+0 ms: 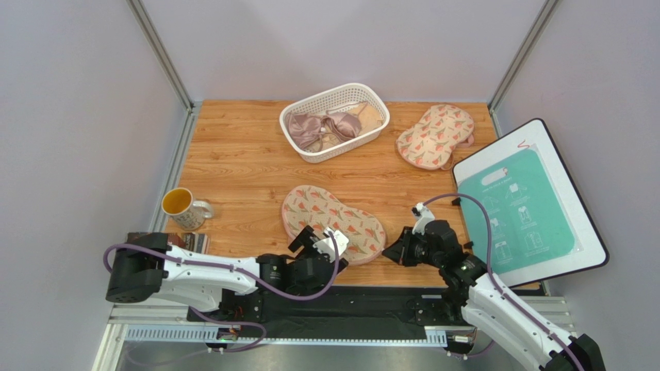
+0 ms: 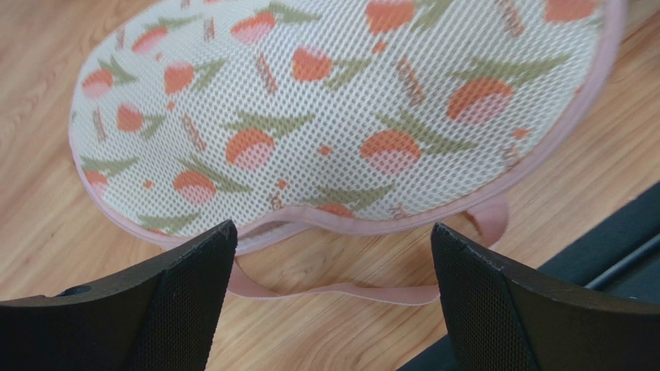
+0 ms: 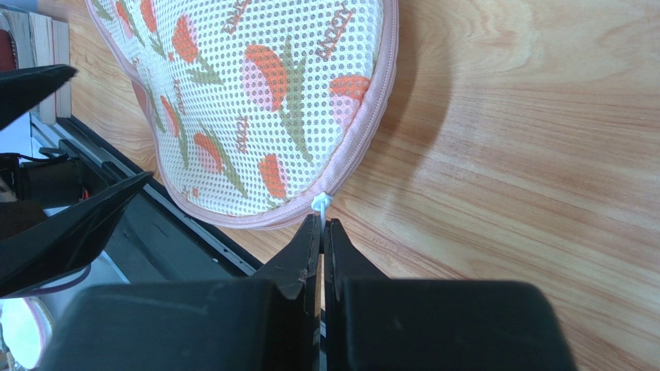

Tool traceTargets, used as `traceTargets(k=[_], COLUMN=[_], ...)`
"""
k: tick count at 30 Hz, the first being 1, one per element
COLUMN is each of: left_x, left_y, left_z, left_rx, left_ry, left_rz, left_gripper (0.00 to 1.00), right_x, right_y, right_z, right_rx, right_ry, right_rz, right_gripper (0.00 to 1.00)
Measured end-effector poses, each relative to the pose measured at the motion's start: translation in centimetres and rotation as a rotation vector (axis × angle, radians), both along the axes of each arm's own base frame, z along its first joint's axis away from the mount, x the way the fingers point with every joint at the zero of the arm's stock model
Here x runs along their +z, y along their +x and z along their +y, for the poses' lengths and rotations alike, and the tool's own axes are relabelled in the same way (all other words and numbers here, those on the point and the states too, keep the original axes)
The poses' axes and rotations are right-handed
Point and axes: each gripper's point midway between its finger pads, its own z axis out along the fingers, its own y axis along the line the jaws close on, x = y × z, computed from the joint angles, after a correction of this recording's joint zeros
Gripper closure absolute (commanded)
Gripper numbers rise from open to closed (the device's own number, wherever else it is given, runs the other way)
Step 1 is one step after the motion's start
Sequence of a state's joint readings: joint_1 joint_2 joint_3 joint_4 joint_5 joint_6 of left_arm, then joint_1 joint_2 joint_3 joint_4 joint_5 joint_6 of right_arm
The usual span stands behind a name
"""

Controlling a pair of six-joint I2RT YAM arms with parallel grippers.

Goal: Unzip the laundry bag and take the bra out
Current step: Unzip the laundry bag at the center of the board.

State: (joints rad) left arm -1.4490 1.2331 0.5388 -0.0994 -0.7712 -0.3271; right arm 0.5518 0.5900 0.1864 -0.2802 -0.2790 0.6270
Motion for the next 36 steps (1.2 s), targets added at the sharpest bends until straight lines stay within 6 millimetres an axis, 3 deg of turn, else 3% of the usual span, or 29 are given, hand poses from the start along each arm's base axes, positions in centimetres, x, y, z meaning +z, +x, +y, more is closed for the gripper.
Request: traceTargets(k=[5,10,17,20,27,36], left_x=[4.3,5.7,2.9,1.7,0.2,-2.3], left_y=[-0.5,-0.8,-1.8,-2.1,-2.2,-1.7], left_z=[-2.9,-6.5,-12.2,-13.5,-14.9,-14.4], left_rx=[-0.072,-0.141,-0.250,-0.278,-0.292,-0.254], left_ry=[-0.098,-0.129,-0.053,-0.027,-0.006,0.057], left_rz=[-0.029,-0.032,0.006,0.023,0.033,0.027], left_gripper=[0.03,0.08,0.14,0.17,0.32,0.37], right_x=[0.0,0.1,0.1,0.1,0.1,0.2], right_y=[0.0,0.0,0.0,0.0,0.0,0.0], right_z=[0.0,0.0,0.0,0.0,0.0,0.0], right_rx=[0.000,0.000,0.000,0.001,0.001,0.001], right_ry=[0.000,0.002,0.002,0.002,0.003,0.004], right_rz=[-0.001,-0.003,-0.003,-0.004,-0.006,-0.008], right_gripper=[1.00,1.00,1.00,1.00,1.00,1.00])
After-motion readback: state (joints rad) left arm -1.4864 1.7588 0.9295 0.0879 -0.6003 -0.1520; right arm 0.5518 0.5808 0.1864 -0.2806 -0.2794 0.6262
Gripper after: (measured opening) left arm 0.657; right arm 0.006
